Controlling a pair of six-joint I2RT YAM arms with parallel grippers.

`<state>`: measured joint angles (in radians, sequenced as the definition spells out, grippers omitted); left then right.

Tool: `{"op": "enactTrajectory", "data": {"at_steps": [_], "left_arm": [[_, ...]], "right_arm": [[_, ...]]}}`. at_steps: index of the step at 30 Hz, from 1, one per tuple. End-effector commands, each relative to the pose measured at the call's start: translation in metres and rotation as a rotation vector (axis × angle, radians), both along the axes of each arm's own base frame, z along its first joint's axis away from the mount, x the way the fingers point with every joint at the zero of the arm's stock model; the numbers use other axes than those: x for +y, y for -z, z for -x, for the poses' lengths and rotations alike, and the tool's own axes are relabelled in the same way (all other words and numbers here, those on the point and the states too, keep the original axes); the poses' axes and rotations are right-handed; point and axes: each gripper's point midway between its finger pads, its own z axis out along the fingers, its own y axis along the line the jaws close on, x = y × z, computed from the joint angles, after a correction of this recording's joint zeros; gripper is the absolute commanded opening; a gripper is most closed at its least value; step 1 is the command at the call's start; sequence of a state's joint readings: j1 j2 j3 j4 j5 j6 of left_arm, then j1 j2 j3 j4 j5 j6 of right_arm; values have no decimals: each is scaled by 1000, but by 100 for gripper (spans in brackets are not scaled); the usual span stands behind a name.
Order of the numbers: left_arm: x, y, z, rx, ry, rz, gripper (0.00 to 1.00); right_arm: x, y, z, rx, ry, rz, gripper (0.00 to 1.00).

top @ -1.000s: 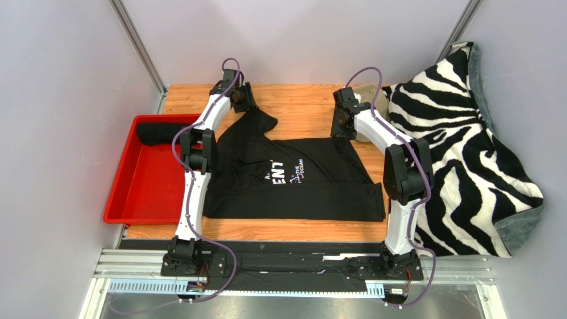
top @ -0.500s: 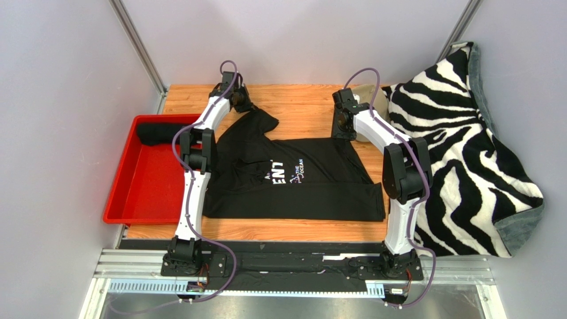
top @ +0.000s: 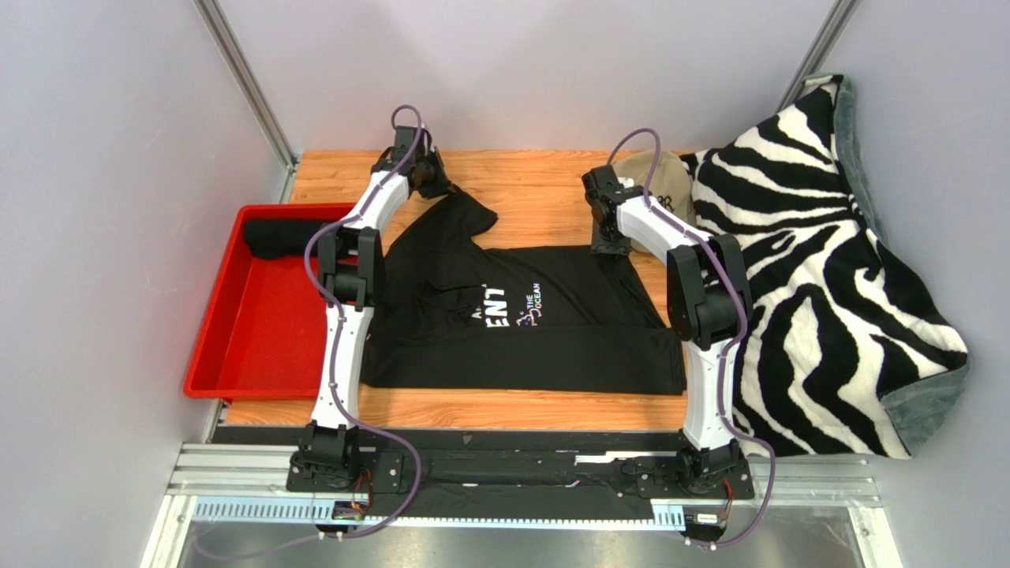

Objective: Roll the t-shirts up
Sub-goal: Fold the T-shirt at the center of the board.

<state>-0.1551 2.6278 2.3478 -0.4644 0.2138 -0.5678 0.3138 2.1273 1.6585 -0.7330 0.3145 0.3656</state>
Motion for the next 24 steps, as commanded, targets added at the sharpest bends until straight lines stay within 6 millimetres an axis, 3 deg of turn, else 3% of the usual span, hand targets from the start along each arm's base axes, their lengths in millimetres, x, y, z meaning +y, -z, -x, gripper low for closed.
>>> {"op": "enactTrajectory", "data": {"at_steps": [1,8,12,16,20,24], "left_arm": [[0,-78,-12,-159,16,33,0],[4,-97,-12,-183,19,51,0],[11,-118,-9,-203,15,60,0],[20,-137,-1,-217,7,57,0],[31,-164,8,-242,2,49,0],[35,-172,19,-235,8,39,0]], "right_arm": [[-10,-20,-14,-60,37,71,33],[-29,-41,-18,-95,62,142,0],[-47,-57,-19,-111,73,199,0],[-79,-70,-12,-119,137,280,0],[-92,-77,-9,-135,161,287,0],[-97,-83,-9,-136,150,310,0]]}}
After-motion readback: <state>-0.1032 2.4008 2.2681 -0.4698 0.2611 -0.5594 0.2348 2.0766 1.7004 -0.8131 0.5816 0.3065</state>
